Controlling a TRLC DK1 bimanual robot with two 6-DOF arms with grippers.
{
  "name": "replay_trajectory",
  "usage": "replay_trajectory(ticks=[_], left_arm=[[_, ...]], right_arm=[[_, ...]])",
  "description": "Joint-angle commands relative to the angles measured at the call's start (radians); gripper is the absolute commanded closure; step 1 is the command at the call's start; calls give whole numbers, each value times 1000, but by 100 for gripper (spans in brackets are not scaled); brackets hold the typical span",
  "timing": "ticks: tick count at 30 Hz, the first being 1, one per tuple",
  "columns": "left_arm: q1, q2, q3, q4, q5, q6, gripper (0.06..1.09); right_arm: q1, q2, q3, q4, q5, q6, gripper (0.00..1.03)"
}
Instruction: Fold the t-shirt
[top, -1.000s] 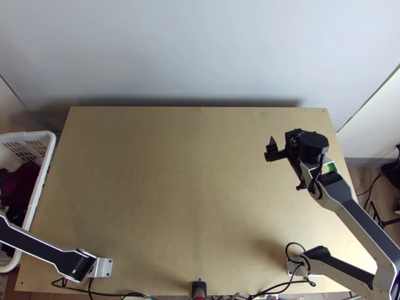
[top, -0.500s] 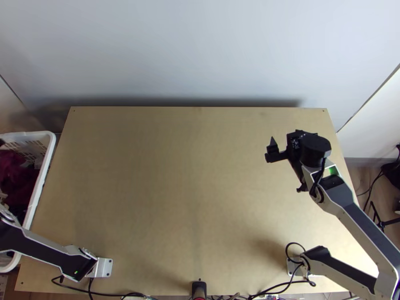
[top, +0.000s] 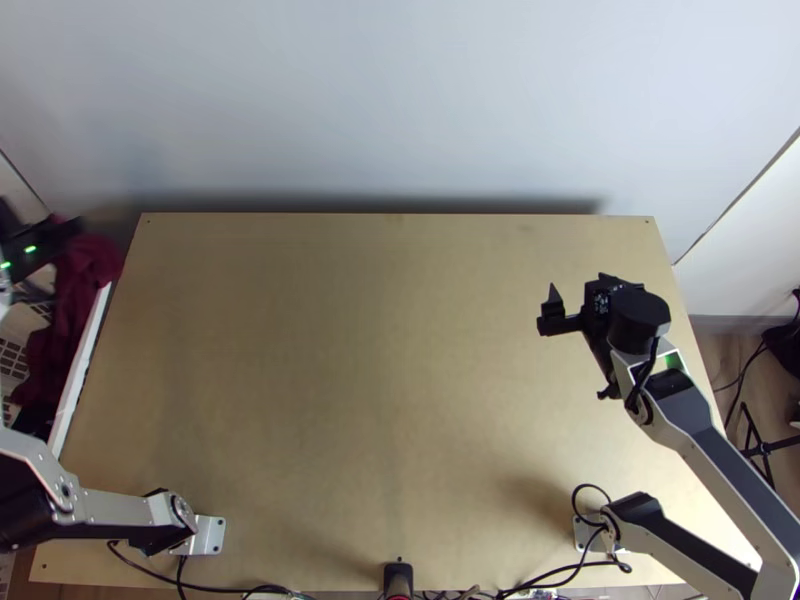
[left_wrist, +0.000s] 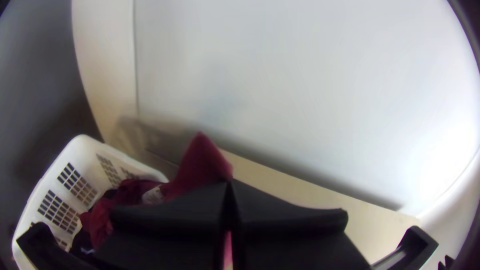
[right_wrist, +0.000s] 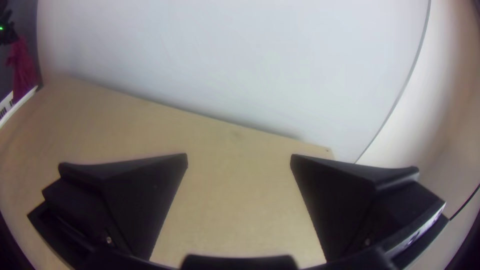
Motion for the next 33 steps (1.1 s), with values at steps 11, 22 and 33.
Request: replay_trajectory(ticks=[11, 22, 33], left_arm=[[-846, -41, 60, -120, -363, -39, 105], [-1251, 180, 129, -107, -469, -55, 105], [-1480, 548, 388, -118, -469, -181, 105]], right_arm=[[-28, -140, -178, 73, 1, 58, 7], [-94, -195, -250, 71, -1, 96, 7], [-168, -326, -287, 53, -1, 148, 7]])
